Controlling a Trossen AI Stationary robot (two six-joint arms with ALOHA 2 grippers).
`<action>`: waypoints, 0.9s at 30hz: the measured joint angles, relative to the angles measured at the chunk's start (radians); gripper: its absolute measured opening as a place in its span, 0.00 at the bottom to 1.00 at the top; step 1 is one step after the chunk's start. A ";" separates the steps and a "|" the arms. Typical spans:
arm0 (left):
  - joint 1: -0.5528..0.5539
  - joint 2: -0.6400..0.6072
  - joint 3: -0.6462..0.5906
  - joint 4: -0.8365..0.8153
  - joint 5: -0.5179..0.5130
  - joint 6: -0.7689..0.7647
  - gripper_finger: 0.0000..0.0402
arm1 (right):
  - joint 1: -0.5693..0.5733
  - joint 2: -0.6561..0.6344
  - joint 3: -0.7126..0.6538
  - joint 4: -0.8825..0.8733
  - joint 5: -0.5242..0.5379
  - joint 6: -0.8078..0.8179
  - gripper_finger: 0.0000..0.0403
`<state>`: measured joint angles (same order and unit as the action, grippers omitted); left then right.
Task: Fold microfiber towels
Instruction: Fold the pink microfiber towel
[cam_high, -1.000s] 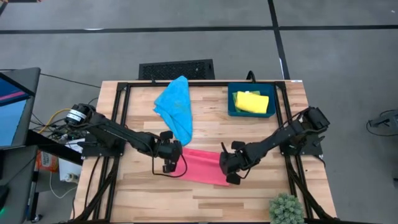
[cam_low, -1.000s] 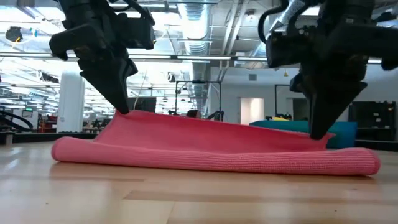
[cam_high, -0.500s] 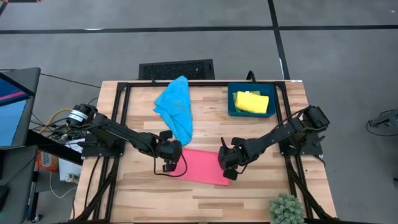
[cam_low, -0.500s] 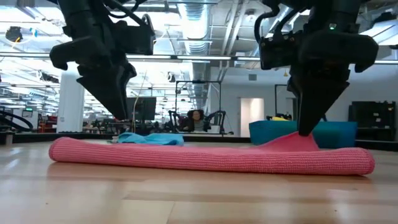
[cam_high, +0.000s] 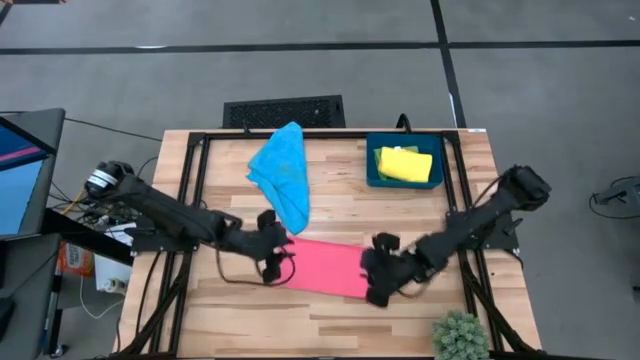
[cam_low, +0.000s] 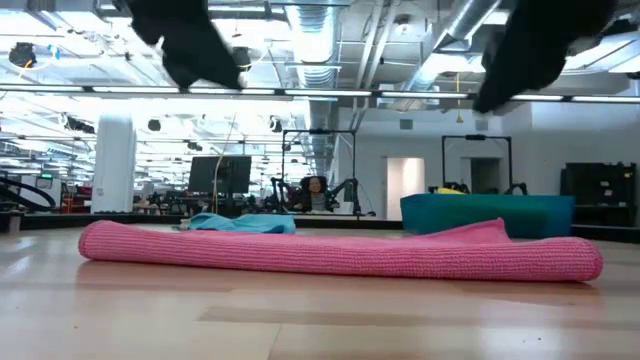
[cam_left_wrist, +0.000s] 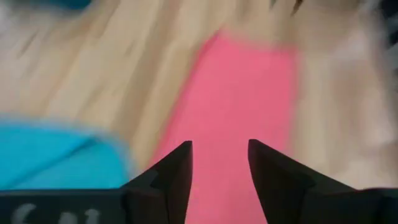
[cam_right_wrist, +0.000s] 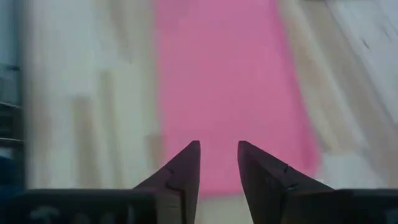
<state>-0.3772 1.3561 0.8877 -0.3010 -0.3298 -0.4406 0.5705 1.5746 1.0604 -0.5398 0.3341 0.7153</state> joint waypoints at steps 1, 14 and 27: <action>-0.020 -0.008 -0.031 0.084 0.000 0.001 0.35 | 0.035 0.003 0.000 0.034 0.036 -0.005 0.33; -0.119 0.180 -0.223 0.558 -0.053 -0.056 0.26 | 0.176 0.272 -0.002 0.184 0.087 0.121 0.31; -0.113 0.319 -0.220 0.793 -0.041 -0.071 0.26 | 0.168 0.348 0.002 0.189 0.031 0.237 0.26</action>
<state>-0.4900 1.6750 0.6682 0.4925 -0.3706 -0.5117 0.7381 1.9223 1.0626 -0.3512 0.3656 0.9526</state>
